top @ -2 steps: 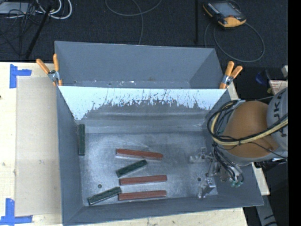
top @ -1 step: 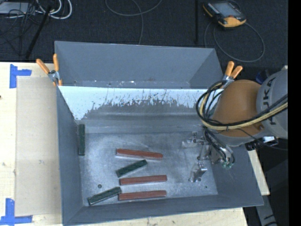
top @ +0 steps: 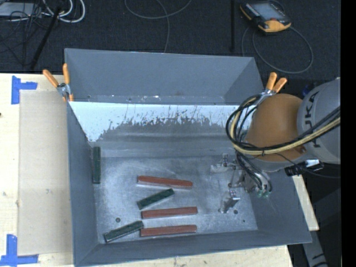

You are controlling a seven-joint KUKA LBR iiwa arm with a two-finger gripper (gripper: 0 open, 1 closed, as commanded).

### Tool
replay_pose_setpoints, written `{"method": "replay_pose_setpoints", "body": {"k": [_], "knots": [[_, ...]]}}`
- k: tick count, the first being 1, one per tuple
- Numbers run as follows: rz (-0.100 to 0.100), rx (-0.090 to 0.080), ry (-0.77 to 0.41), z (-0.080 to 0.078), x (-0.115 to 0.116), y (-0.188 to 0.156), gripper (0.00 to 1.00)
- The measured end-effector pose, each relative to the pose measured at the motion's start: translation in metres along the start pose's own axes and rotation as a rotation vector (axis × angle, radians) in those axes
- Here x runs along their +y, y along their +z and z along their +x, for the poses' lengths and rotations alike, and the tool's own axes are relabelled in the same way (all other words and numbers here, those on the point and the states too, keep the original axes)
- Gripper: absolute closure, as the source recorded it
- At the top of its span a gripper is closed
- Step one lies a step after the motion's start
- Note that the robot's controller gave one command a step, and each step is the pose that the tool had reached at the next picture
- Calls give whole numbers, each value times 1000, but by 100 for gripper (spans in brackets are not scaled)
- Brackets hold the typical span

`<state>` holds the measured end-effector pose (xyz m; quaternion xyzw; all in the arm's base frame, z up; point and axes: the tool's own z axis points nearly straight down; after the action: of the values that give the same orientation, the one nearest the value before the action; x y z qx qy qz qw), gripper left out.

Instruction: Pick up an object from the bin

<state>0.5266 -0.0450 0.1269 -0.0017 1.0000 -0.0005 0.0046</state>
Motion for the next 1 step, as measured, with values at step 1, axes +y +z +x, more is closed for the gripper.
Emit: {"method": "replay_pose_setpoints", "body": {"k": [1], "knots": [[0,-1,-282,-40,83,51,100]]}}
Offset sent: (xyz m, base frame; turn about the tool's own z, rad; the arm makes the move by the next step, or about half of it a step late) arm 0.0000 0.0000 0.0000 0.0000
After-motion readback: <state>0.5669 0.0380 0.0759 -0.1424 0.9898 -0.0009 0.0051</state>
